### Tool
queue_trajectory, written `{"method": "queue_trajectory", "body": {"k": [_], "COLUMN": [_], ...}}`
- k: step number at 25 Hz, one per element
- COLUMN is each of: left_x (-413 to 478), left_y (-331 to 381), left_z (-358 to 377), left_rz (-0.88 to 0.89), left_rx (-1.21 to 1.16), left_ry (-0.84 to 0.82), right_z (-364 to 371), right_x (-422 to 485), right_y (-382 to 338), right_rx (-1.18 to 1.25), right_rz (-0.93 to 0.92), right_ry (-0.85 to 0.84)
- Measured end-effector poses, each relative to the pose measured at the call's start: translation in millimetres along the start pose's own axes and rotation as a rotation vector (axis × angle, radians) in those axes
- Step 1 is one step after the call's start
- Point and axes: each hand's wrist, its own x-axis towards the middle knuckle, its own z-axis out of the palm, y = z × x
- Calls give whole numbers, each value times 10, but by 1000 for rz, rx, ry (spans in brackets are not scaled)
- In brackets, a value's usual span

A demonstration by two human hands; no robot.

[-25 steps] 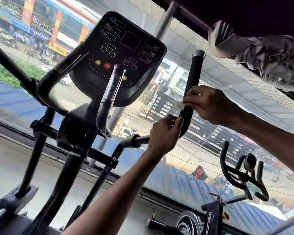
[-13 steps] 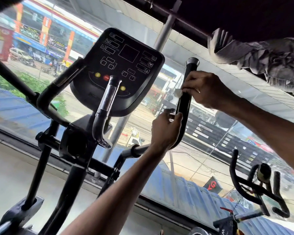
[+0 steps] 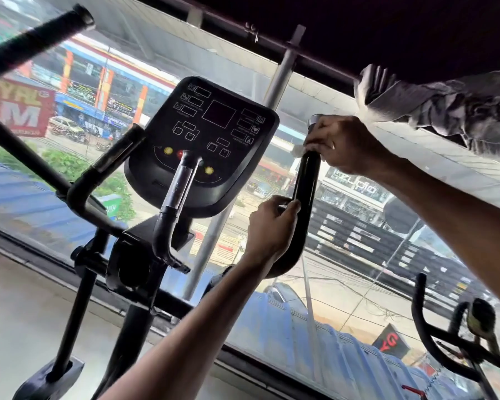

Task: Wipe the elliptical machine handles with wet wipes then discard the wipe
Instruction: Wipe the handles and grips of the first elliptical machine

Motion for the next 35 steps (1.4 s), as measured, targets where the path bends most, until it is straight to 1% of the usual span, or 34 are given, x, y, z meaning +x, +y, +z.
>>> {"method": "queue_trajectory", "body": {"k": [2, 3, 7, 8, 9, 11, 12, 15, 17, 19, 22, 25, 28, 29, 32, 34, 35], "left_x": [35, 39, 38, 44, 59, 93, 100, 92, 89, 85, 45, -39, -116, -139, -203, -261, -301], "left_y": [3, 15, 55, 50, 44, 17, 4, -6, -20, -18, -41, -118, -210, -236, -291, -319, -327], "left_z": [3, 5, 31, 33, 32, 38, 46, 67, 69, 55, 28, -20, -102, -128, -178, -211, -227], "left_rz": [-6, -11, -33, -30, -29, -30, -31, -32, -30, -39, -46, -46, -68, -79, -84, -66, -55], "left_rx": [-4, -9, -52, -57, -59, -64, -69, -57, -60, -71, -81, -53, -35, -41, -34, -5, 11], "left_ry": [-1, -2, -4, -1, 1, 3, 8, 11, 10, -4, -22, -22, -46, -56, -92, -93, -93], "right_z": [-57, -68, -42, -37, -51, -122, -151, -137, -88, -78, -71, -62, -64, -59, -57, -44, -36], "right_x": [-24, 5, 250, 309, 370, 476, 525, 619, 648, 697, 749, 704, 602, 565, 428, 301, 228], "right_y": [-5, 29, 197, 211, 217, 214, 216, 239, 223, 207, 163, 47, -167, -239, -376, -450, -512], "right_rx": [44, 38, -100, -111, -102, -38, -33, -170, -229, -215, -283, -309, -292, -290, -333, -360, -315], "right_rz": [-80, -85, 21, 35, 55, 126, 148, 108, 87, 148, 192, 201, 163, 142, 129, 114, 123], "right_ry": [-102, -110, 51, 56, 23, -116, -150, -70, -78, -172, -306, -323, -453, -469, -406, -426, -440]}}
